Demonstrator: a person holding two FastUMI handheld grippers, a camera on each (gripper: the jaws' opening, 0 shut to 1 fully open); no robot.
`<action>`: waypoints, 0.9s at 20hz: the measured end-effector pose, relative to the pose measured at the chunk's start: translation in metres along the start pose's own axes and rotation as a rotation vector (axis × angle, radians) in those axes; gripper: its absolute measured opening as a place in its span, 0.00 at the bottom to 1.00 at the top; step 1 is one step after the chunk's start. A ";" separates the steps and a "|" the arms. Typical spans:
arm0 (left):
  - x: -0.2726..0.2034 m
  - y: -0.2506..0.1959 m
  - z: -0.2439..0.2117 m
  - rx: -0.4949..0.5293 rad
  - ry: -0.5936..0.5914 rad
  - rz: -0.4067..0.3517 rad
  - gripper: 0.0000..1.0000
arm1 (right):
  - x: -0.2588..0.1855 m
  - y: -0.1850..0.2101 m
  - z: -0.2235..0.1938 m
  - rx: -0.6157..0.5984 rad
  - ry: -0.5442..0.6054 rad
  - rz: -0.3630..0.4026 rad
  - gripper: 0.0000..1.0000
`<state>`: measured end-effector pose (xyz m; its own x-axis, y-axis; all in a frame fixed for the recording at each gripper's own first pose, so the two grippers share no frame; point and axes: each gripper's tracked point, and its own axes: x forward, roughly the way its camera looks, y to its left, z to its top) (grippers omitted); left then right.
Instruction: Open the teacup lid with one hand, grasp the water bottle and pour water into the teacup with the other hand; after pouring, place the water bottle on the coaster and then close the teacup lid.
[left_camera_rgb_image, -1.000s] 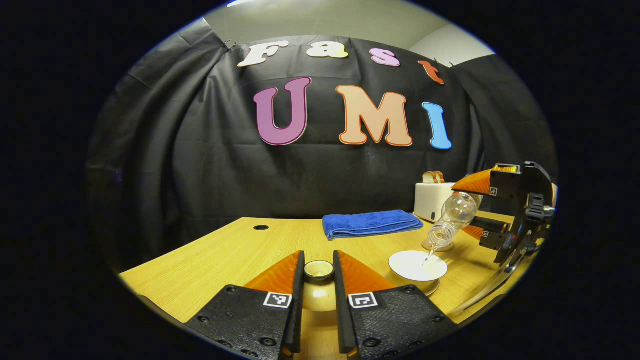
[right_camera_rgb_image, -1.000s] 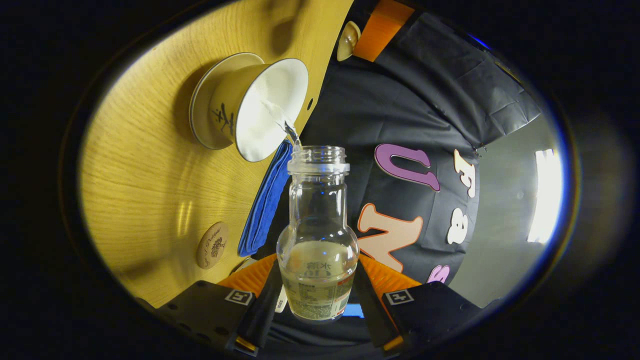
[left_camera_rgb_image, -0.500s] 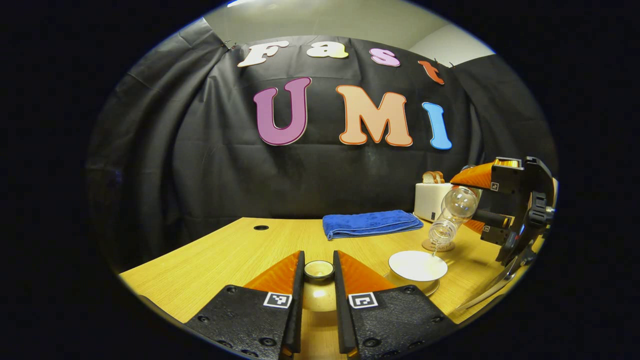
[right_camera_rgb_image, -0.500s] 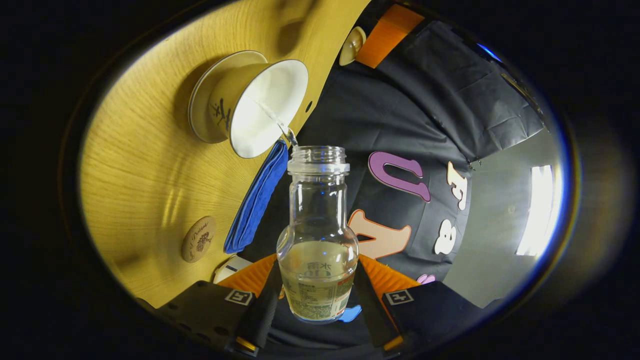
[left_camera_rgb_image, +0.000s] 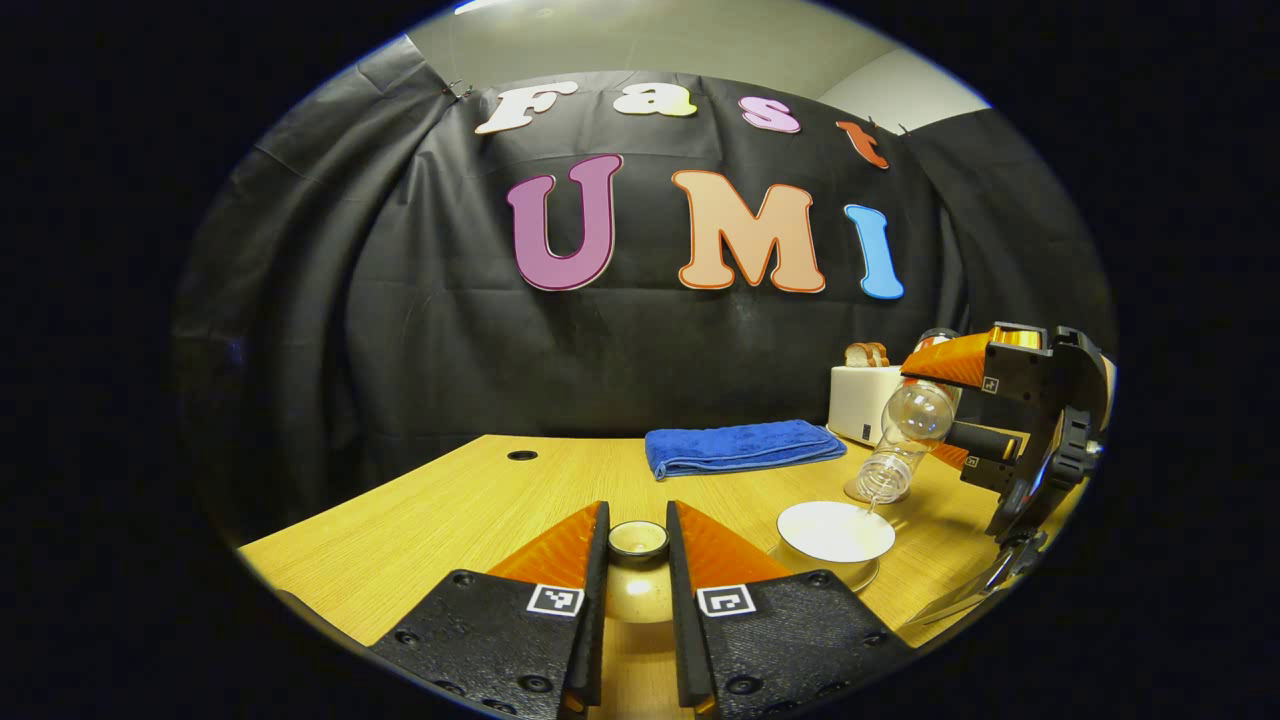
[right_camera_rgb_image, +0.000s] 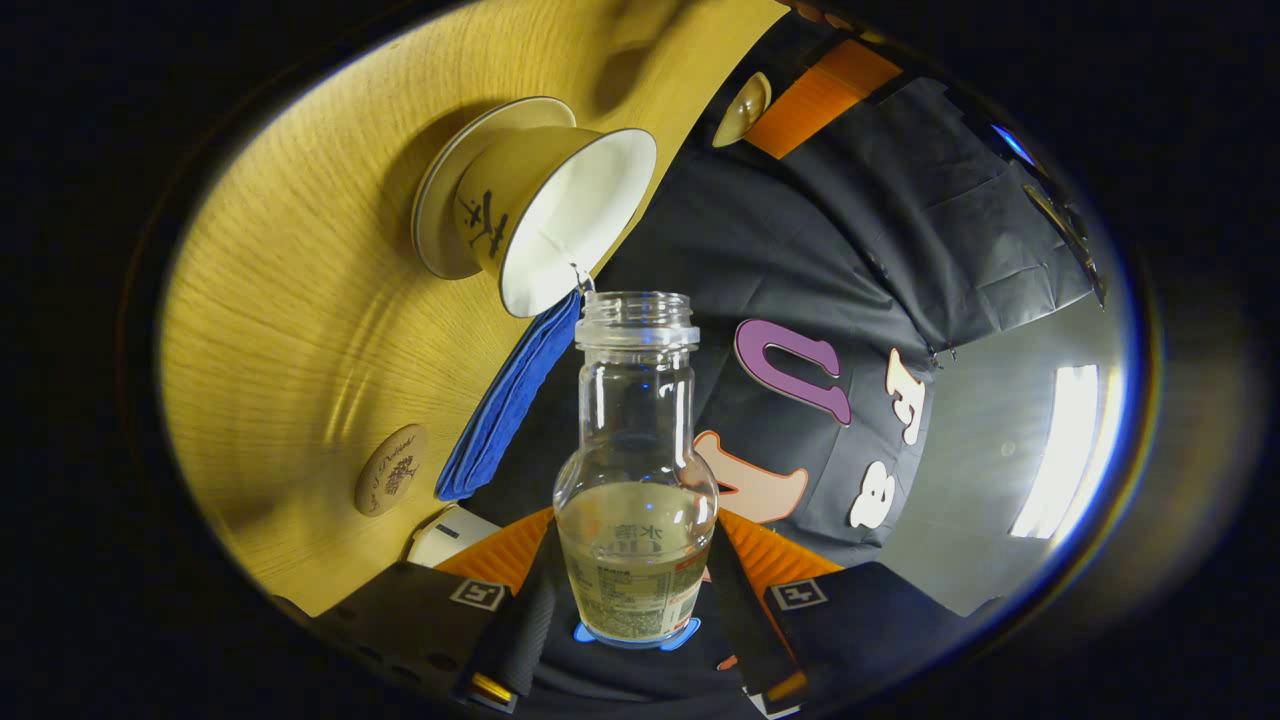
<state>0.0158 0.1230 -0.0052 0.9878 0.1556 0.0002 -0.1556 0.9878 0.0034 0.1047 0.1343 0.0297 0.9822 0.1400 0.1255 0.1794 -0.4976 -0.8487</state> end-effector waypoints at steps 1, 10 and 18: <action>0.000 0.000 0.000 0.000 0.000 0.000 0.27 | 0.000 0.001 0.001 -0.007 -0.003 -0.004 0.79; 0.000 0.000 -0.001 0.000 -0.001 0.002 0.27 | -0.001 -0.001 0.005 -0.026 -0.011 -0.024 0.79; 0.001 0.000 -0.001 0.000 -0.001 0.002 0.27 | -0.003 0.009 0.006 0.057 -0.002 0.035 0.79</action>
<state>0.0172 0.1231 -0.0062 0.9875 0.1575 0.0016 -0.1575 0.9875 0.0036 0.1029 0.1342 0.0184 0.9877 0.1248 0.0939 0.1409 -0.4524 -0.8806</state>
